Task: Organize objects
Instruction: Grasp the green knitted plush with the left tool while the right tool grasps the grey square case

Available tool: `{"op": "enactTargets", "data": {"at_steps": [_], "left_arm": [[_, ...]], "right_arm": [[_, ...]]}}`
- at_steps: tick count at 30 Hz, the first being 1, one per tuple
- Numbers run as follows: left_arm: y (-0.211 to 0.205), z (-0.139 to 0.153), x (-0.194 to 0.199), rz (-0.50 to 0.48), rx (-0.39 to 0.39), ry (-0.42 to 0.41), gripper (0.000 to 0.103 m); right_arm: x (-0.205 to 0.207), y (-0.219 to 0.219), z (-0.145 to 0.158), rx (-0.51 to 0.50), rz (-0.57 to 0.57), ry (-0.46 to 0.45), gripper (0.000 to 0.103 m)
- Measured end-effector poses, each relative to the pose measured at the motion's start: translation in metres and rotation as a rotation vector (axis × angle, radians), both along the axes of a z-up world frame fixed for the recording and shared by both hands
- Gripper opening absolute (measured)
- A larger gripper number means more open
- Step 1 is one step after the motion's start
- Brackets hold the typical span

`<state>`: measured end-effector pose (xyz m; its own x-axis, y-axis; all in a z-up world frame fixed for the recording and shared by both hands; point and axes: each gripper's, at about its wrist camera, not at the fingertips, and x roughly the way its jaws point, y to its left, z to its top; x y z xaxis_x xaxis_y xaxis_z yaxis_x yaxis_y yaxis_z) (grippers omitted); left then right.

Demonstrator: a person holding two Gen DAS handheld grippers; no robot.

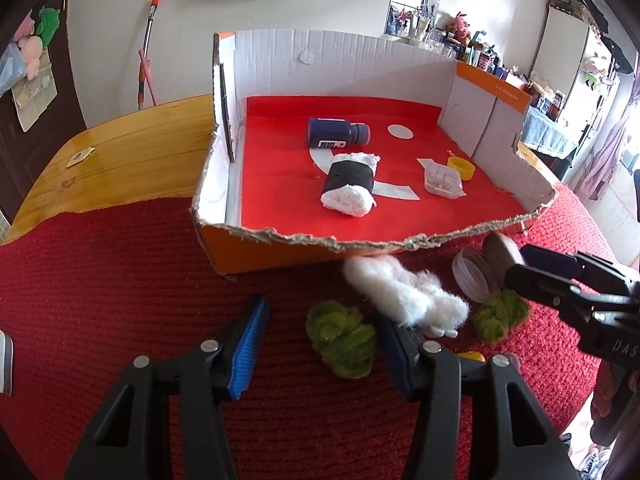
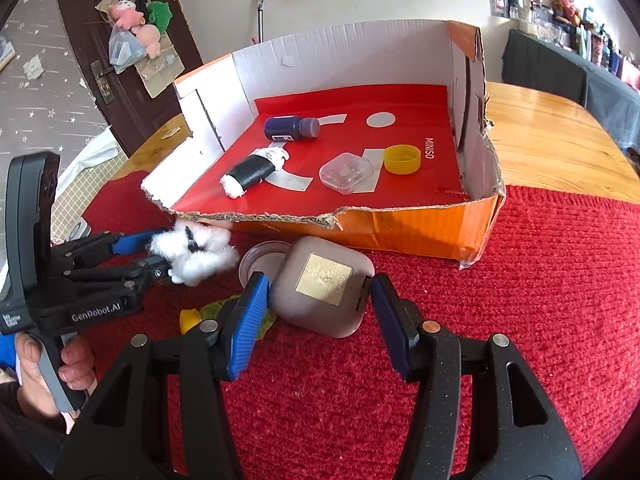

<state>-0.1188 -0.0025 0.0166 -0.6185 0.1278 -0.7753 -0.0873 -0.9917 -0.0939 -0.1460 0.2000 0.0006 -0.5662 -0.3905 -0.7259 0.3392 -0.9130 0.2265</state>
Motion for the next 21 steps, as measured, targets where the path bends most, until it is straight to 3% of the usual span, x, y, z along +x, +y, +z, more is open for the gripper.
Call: {"op": "enactTargets", "data": {"at_steps": [6, 13, 21], "left_arm": [[0.006, -0.002, 0.007, 0.012, -0.018, 0.013, 0.049], [0.013, -0.001, 0.009, -0.007, -0.002, 0.013, 0.027], [0.008, 0.000, 0.014, -0.008, 0.037, 0.016, 0.024]], "right_arm": [[-0.005, 0.000, -0.001, -0.023, -0.009, -0.028, 0.053], [-0.007, -0.003, -0.006, -0.019, -0.033, -0.042, 0.055], [0.001, -0.001, -0.006, -0.017, -0.004, -0.035, 0.053]]}}
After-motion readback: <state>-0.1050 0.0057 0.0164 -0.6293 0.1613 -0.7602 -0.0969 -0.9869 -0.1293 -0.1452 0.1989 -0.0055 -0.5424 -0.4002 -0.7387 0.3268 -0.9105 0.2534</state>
